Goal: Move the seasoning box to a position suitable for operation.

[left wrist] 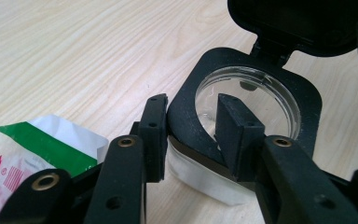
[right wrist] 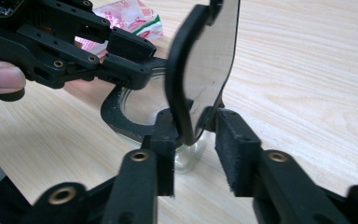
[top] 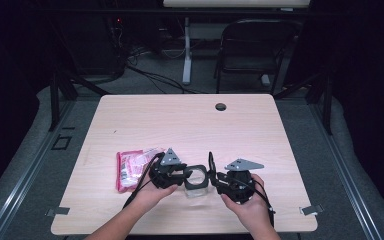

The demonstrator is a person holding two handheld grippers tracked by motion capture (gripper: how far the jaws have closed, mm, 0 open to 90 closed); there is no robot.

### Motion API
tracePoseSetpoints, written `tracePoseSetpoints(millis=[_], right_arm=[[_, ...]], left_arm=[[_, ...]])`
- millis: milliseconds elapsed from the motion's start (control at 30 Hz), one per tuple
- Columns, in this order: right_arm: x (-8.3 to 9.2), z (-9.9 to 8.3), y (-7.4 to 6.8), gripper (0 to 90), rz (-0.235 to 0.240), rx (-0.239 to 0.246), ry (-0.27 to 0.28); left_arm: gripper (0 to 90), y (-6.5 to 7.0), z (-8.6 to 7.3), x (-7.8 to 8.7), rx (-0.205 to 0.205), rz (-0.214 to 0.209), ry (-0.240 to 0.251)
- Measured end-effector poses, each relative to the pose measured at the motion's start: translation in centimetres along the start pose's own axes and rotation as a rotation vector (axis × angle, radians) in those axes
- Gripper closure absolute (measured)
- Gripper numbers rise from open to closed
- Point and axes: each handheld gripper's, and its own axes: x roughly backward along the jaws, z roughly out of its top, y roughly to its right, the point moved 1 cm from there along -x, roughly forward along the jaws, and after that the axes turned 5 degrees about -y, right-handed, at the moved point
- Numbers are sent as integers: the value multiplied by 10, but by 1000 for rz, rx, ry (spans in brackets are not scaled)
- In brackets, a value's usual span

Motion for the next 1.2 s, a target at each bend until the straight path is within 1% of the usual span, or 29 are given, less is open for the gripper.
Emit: tracePoseSetpoints(millis=[33,67,100,233,333,467,533,567,667,700,800,833,933,967,1000,1100,1133,1200], right_arm=[[0,0,1,724,2,-8,2],[0,0,1,724,2,-8,2],[1,-1,2,743,8,-7,-6],[2,-1,4,750,6,-10,-14],[1,-1,4,707,3,-13,-12],[0,-2,3,707,13,-9,-22],[-2,-3,1,698,9,11,-39],[-5,-4,-1,679,0,21,-53],[-7,-5,-1,665,3,22,-52],[-6,-5,-1,655,2,26,-66],[-6,-6,-1,655,2,27,-59],[-7,-7,0,664,1,24,-44],[-7,-7,1,688,11,12,-40],[-7,-7,3,740,24,1,-35],[-7,-7,3,740,24,1,-35],[-8,-7,5,790,24,-9,-20],[-8,-6,6,795,22,-8,-20],[-9,-6,6,799,18,-13,-11]], left_arm=[[658,1,0,0,-11,1,-5],[658,1,0,0,-11,1,-5],[658,1,0,0,-13,4,-4],[658,0,0,0,-14,-4,-4],[661,1,0,-1,-18,3,2],[668,1,0,-2,-22,5,0],[672,1,0,-2,-22,4,-1],[674,0,0,-2,-19,3,0],[676,0,0,-3,-16,9,2],[677,0,1,-2,-18,5,-2],[678,-1,1,-2,-13,1,-6],[678,-1,2,-2,-11,0,-8],[676,-1,2,-3,-8,-2,-6],[668,-1,2,-3,-2,-6,-7],[666,-1,2,-3,-2,-6,-7],[658,0,1,-2,-3,-2,-8],[655,0,0,-1,-1,3,-7],[649,0,0,-1,1,-3,-5]])
